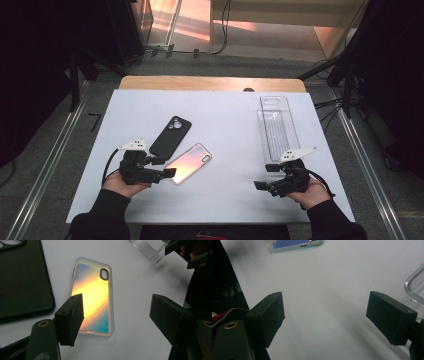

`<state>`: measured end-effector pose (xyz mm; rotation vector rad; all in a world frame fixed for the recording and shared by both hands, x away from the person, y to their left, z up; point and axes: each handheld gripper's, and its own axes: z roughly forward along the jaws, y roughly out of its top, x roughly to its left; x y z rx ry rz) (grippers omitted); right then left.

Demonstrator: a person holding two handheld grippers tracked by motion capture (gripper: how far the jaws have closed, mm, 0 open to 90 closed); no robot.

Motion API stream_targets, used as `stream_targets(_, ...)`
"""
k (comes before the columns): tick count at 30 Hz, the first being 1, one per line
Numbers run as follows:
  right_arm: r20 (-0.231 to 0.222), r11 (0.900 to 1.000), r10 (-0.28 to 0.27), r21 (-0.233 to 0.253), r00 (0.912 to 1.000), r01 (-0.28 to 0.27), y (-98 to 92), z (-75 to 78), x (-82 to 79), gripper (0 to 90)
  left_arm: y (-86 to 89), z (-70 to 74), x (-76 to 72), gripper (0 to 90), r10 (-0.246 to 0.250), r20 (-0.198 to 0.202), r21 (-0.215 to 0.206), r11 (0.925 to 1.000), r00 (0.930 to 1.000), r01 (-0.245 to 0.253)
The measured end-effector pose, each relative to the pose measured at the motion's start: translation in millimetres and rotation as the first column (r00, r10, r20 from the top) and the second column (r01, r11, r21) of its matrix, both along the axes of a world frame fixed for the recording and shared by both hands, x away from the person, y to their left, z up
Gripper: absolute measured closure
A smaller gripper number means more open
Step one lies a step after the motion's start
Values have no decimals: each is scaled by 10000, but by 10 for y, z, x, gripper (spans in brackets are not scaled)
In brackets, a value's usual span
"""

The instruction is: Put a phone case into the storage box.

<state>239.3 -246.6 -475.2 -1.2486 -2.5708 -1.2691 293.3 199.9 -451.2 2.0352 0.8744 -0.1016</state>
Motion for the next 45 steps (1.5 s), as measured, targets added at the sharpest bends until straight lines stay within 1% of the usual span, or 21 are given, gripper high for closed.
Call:
stream_targets(3, 49, 10000, 45, -33, 10000, -45, 3, -2, 1, 134, -45, -5, 58, 275, -103, 66, -39, 9999, 9999, 103)
stream_targets(5, 61, 10000, 67, -43, 10000, -67, 8, -6, 2, 134, -63, -10, 78, 275, -221, 59, 93, 9997, 9997, 220)
stream_targets(7, 18, 10000, 51, -36, 10000, -51, 11, -7, 2, 134, -80, -10, 79, 273, -390, 226, 107, 9992, 9990, 388)
stream_targets(13, 53, 10000, 64, -38, 10000, -63, 10, -11, 9, 134, -142, 6, 165, 274, -288, 191, -14, 9996, 9994, 288)
stream_targets(15, 54, 10000, 79, -32, 10000, -78, 15, -10, 8, 134, -185, 16, 209, 278, -236, 300, 9, 9997, 9993, 236)
stream_targets(17, 57, 9999, 90, -73, 9999, -90, 19, -11, 8, 134, -259, 25, 282, 278, -352, 302, -59, 9994, 9989, 354)
stream_targets(19, 60, 9999, 88, -72, 9999, -87, 18, -12, 9, 134, -287, 27, 298, 278, -425, 266, -87, 9990, 9987, 428)
stream_targets(20, 57, 9999, 80, -77, 10000, -79, 17, -11, 8, 134, -324, 28, 311, 278, -514, 355, -39, 9987, 9980, 516)
stream_targets(21, 62, 10000, 72, -43, 10000, -71, 15, -9, 6, 134, -374, 23, 331, 276, -650, 510, 194, 9978, 9966, 641)
stream_targets(23, 69, 10000, 72, -51, 9999, -72, 14, -10, 7, 134, -418, 8, 362, 274, -770, 582, 377, 9965, 9953, 749)
stream_targets(24, 72, 10000, 83, -46, 9999, -83, 15, -10, 8, 134, -435, 0, 384, 257, -804, 533, 376, 9962, 9953, 784)
stream_targets(25, 68, 9999, 88, -56, 9999, -87, 17, -11, 8, 134, -448, -9, 408, 206, -791, 487, 260, 9966, 9957, 779)
stream_targets(26, 41, 9999, 82, -71, 10000, -82, 19, -9, 6, 134, -460, -6, 431, 129, -585, 573, 358, 9978, 9966, 565)
stream_targets(27, 43, 9999, 90, -76, 10000, -89, 21, -9, 5, 134, -468, 0, 452, 22, -326, 668, 411, 9987, 9972, 299)
stream_targets(28, 52, 9999, 91, -83, 9999, -91, 22, -9, 4, 134, -467, 3, 466, 0, -190, 637, 199, 9996, 9978, 177)
stream_targets(30, 52, 9999, 86, -81, 9999, -86, 22, -9, 4, 134, -463, -19, 495, 0, -297, 491, -98, 9995, 9984, 302)
stream_targets(33, 87, 9999, 91, -71, 9999, -90, 19, -10, 6, 134, -482, -72, 511, 20, -447, 427, 413, 9982, 9981, 430)
stream_targets(35, 84, 9999, 90, -77, 9999, -89, 20, -9, 5, 134, -499, -101, 514, 40, -546, 438, 611, 9968, 9975, 518)
stream_targets(41, 55, 9999, 86, -69, 9999, -85, 23, -8, 4, 134, -547, -161, 516, 43, -611, 368, 851, 9947, 9975, 578)
stream_targets(42, 91, 9999, 97, -75, 9999, -97, 21, -9, 5, 134, -566, -190, 518, 44, -632, 338, 1031, 9929, 9974, 594)
stream_targets(45, 58, 9999, 80, -77, 10000, -80, 22, -7, 3, 134, -575, -226, 525, 44, -638, 261, 1263, 9902, 9976, 600)
